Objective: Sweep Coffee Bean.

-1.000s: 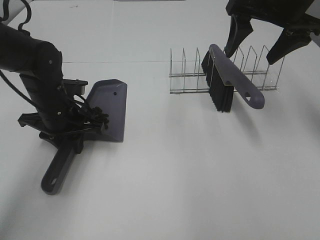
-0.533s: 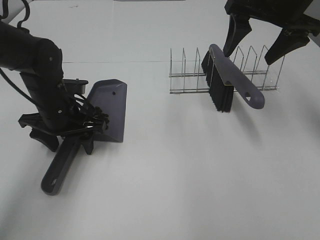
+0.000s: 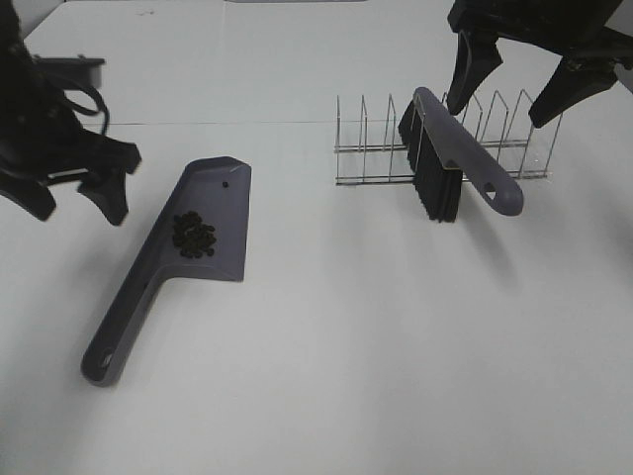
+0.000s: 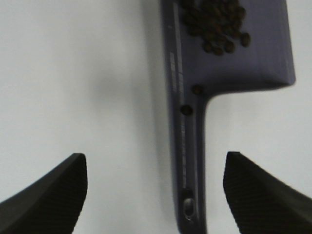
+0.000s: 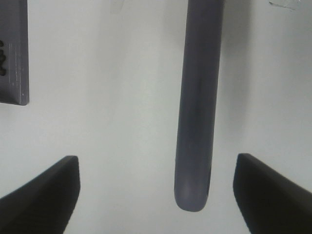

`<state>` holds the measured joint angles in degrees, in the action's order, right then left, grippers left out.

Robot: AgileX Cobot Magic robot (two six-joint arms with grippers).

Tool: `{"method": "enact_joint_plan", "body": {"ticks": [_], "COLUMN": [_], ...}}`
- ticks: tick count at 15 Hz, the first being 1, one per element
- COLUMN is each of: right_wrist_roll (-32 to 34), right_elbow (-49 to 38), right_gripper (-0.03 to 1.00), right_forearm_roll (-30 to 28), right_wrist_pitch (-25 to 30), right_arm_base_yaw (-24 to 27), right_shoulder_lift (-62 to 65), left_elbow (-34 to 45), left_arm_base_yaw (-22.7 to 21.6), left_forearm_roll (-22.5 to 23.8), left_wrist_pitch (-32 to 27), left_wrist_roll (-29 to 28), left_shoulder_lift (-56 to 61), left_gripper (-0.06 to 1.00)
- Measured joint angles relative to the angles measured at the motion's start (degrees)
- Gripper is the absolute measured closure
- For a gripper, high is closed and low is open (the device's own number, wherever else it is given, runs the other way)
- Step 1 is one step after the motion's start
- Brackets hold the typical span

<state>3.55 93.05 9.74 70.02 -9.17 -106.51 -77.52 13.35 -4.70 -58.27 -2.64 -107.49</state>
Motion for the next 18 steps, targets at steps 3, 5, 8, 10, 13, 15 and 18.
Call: {"method": "enact_joint_plan", "body": {"ticks": [3, 5, 8, 10, 13, 15, 18], "right_wrist_roll": [-0.11, -0.17, -0.29, -0.29, -0.29, -0.29, -0.29], "right_elbow": [0.0, 0.0, -0.06, -3.61, -14.73, -21.83, -31.86], "right_gripper": [0.21, 0.21, 0.21, 0.21, 0.21, 0.21, 0.21], "right_forearm_roll": [0.0, 0.0, 0.0, 0.06, 0.11, 0.17, -0.52], "right_wrist_pitch": [0.0, 0.0, 0.0, -0.29, -0.23, -0.11, -0.06], "right_arm_base_yaw": [0.0, 0.0, 0.0, 0.0, 0.0, 0.0, 0.0], "right_shoulder_lift": [0.0, 0.06, 4.24, 9.57, 22.63, 33.58, 48.19], "left_elbow": [-5.84, -8.71, -8.82, -5.61, 6.19, 13.35, 22.06], "left_arm_base_yaw": [-8.82, -14.38, -16.21, -16.21, -16.21, -16.21, -16.21], "left_forearm_roll": [-0.06, 0.06, 0.29, -0.63, -0.74, -0.74, -0.74], "left_wrist_pitch": [-1.43, -3.27, -7.39, -8.48, -9.28, -9.34, -9.45], "left_wrist_roll": [3.5, 8.25, 10.14, 10.14, 9.74, 9.11, 9.11], "left_shoulder_lift": [1.78, 3.44, 7.73, 11.75, 22.98, 31.97, 48.59], "left_gripper": [0.24, 0.24, 0.24, 0.24, 0.24, 0.24, 0.24]}}
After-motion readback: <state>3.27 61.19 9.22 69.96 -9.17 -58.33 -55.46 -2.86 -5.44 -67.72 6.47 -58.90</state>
